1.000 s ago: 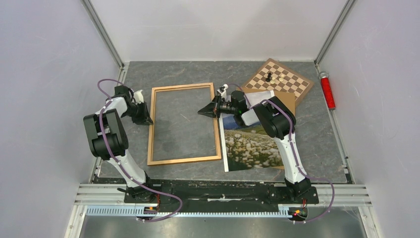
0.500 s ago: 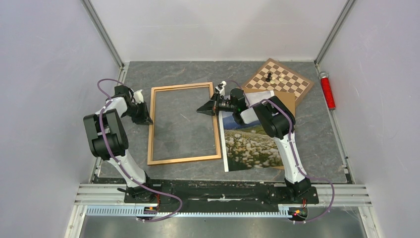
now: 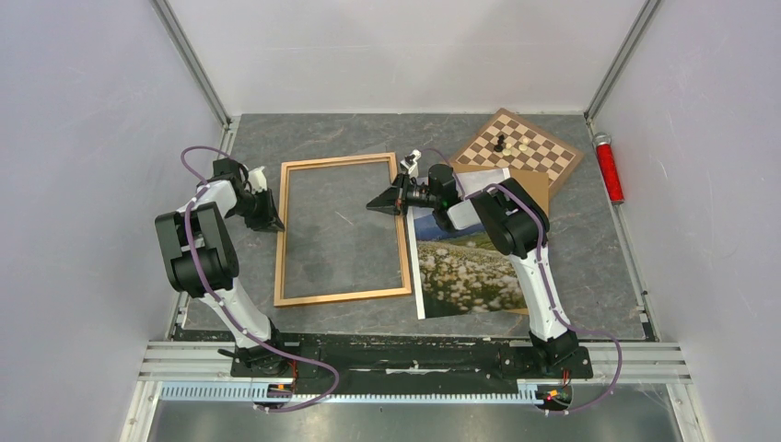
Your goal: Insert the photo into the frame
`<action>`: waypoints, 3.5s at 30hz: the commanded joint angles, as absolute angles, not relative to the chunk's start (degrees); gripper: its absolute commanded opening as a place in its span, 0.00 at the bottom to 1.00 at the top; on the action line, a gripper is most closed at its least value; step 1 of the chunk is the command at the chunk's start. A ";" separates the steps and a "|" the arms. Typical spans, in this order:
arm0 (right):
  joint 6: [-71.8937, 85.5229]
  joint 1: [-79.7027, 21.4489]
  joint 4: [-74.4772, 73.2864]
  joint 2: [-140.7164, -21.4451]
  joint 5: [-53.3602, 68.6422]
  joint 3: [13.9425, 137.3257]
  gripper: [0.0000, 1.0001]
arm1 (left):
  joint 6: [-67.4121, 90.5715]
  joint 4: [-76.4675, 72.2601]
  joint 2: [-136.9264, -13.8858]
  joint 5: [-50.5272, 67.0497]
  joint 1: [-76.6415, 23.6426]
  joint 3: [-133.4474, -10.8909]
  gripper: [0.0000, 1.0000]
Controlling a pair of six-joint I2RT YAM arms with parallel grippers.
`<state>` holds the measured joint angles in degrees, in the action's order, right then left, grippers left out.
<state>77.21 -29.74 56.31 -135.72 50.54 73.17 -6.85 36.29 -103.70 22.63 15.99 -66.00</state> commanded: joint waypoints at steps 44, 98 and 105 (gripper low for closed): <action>42.92 -31.48 7.96 -135.12 41.87 87.97 0.00 | -6.31 34.01 -103.13 21.15 12.66 -64.25 0.34; 39.19 -31.48 2.97 -132.65 37.82 87.54 0.00 | -2.46 27.60 -110.26 10.02 -17.80 -76.08 0.51; 39.14 -31.53 2.90 -132.22 37.71 87.45 0.00 | -3.09 27.77 -110.89 9.84 -17.92 -75.06 0.50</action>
